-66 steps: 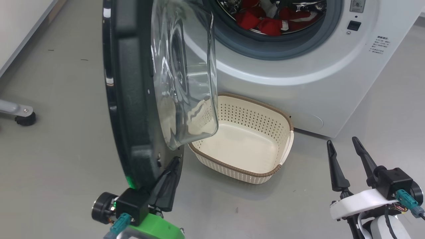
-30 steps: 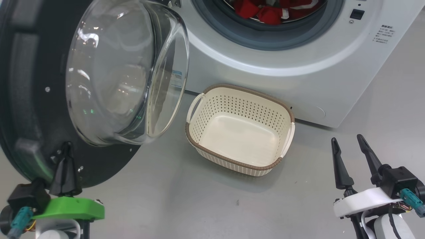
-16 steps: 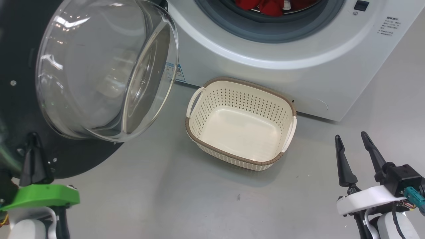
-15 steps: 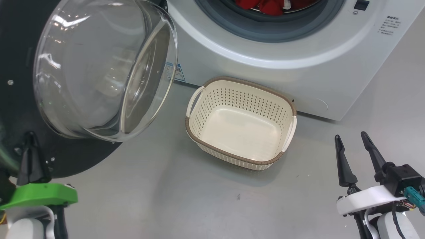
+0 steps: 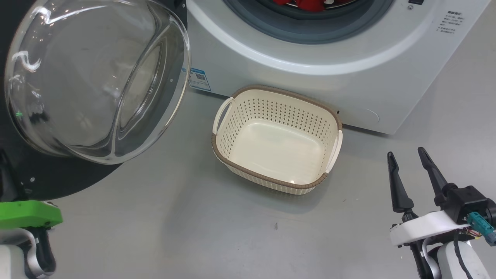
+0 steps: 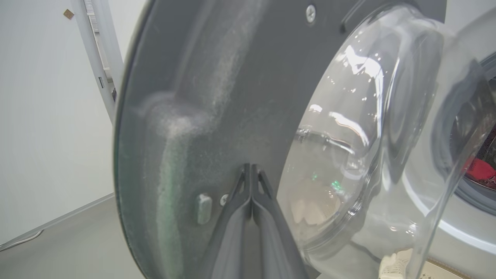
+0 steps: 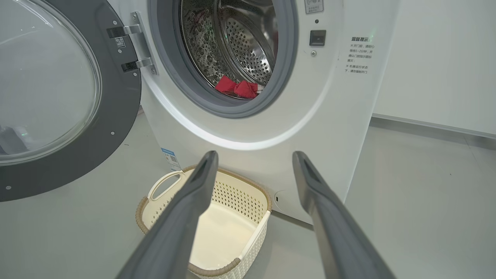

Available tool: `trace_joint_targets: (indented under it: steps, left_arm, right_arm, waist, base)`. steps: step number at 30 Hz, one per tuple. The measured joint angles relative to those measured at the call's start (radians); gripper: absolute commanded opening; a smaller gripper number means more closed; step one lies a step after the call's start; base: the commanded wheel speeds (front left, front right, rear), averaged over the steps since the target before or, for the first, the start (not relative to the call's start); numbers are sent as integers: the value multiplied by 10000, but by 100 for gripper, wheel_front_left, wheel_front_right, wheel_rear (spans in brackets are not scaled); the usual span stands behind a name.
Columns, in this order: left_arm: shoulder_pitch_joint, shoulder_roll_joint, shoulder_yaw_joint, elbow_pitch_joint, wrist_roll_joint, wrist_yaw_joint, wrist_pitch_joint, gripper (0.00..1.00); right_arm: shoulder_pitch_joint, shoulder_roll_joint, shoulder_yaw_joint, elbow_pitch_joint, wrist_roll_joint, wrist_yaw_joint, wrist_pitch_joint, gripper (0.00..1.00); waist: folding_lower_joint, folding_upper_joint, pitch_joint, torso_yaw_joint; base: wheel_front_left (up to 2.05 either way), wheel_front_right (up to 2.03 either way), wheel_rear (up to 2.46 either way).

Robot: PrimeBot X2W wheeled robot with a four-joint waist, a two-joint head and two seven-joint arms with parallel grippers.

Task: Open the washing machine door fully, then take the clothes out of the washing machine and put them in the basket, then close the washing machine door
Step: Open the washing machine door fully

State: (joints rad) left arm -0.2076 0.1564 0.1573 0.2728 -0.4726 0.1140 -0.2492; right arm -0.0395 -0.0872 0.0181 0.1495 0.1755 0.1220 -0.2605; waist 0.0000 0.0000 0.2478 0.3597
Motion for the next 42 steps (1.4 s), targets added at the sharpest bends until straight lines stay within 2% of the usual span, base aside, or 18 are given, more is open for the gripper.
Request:
trace_joint_targets:
  steps: [15, 23, 28, 31, 42]
  left_arm:
    - [-277, 128, 146, 731, 48, 38, -29, 0]
    - [-213, -353, -35, 314, 380, 12, -29, 0]
    - [383, -788, -437, -10, 631, -307, -29, 0]
    - [730, -1005, -635, -282, 786, -336, -29, 0]
    - [1588, -1078, -1622, -1133, 1492, -688, -29, 0]
  right_arm:
    - [-41, -27, 58, 19, 2, 0, 0, 100]
    - [-149, -46, 38, 86, 10, 0, 0, 100]
    - [-151, -44, 197, 130, 12, 0, 0, 100]
    - [-152, -29, 232, 173, 48, 0, 0, 100]
    - [-145, 46, 443, 278, 105, 0, 0, 100]
  waist:
    - [0, 0, -33, -135]
    - [0, 0, -120, -144]
    - [0, 0, -242, -195]
    - [0, 0, -316, -258]
    - [0, 0, -601, -547]
  base:
    - [0, 0, 0]
    - [0, 0, 0]
    - [0, 0, 0]
    - [0, 0, 0]
    - [0, 0, 0]
